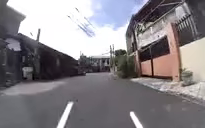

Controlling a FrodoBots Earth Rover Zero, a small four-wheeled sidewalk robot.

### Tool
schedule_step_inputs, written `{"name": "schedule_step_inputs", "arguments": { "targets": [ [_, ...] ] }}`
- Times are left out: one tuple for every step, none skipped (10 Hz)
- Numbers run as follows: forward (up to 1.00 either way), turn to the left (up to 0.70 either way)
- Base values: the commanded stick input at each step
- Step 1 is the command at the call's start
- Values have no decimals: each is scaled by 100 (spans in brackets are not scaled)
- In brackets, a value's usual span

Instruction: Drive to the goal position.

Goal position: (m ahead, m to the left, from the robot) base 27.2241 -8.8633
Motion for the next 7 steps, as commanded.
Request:
{"name": "schedule_step_inputs", "arguments": {
  "targets": [
    [100, 0],
    [100, 0],
    [100, 0],
    [100, 0],
    [100, 0],
    [100, 0],
    [100, 0]
  ]
}}
